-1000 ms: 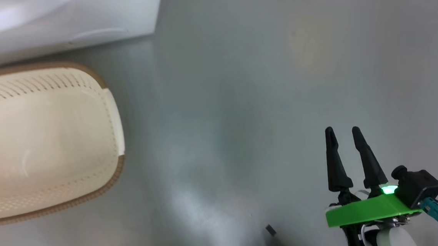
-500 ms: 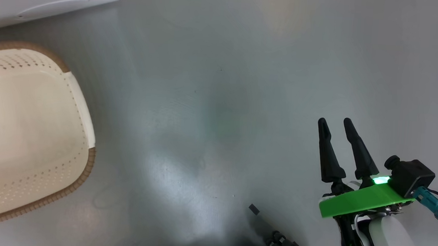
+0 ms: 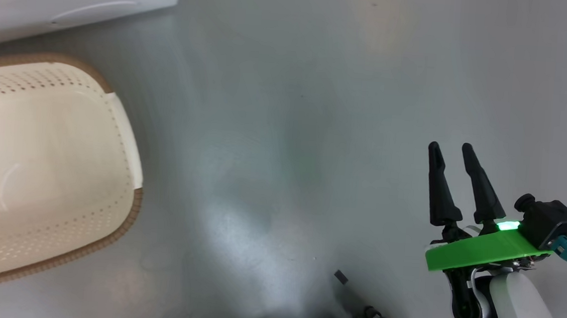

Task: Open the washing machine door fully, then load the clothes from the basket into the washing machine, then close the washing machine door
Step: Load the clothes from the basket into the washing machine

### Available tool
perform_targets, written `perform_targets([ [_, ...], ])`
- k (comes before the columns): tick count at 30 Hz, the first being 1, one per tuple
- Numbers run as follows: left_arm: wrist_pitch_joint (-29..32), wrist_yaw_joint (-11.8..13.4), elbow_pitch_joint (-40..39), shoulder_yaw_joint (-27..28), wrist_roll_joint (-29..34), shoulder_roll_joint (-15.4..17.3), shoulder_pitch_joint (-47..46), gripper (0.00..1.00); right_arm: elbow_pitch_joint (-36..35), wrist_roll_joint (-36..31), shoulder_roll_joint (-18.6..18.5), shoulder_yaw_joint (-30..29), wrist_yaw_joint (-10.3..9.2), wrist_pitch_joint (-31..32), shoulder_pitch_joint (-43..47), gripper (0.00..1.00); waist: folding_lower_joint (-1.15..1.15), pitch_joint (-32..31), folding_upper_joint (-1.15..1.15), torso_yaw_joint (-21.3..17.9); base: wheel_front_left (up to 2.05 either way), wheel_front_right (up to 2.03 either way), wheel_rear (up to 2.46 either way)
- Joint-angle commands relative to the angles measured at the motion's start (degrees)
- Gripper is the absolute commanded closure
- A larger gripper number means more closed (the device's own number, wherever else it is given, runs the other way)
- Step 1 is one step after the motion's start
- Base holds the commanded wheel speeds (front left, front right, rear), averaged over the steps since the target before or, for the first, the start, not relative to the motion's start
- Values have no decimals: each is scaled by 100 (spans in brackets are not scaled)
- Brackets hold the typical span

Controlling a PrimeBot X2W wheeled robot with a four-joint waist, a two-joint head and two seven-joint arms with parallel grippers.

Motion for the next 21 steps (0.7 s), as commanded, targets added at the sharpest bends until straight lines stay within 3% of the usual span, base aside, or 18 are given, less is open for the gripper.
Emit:
perform_targets([
  [1,-84,11,-73,46,-79,167,176,0,-115,-86,-70,50,25,-69,127,0,0,-135,0,133,0,0,0],
  [14,-739,158,-101,281,-570,-440,1536,0,-108,-521,-70,-387,25,-67,259,0,0,-832,0,645,0,0,0],
  [21,-1377,223,-378,409,-823,-913,2877,0,-236,-869,-70,-712,25,123,539,0,0,-1653,0,961,0,0,0],
])
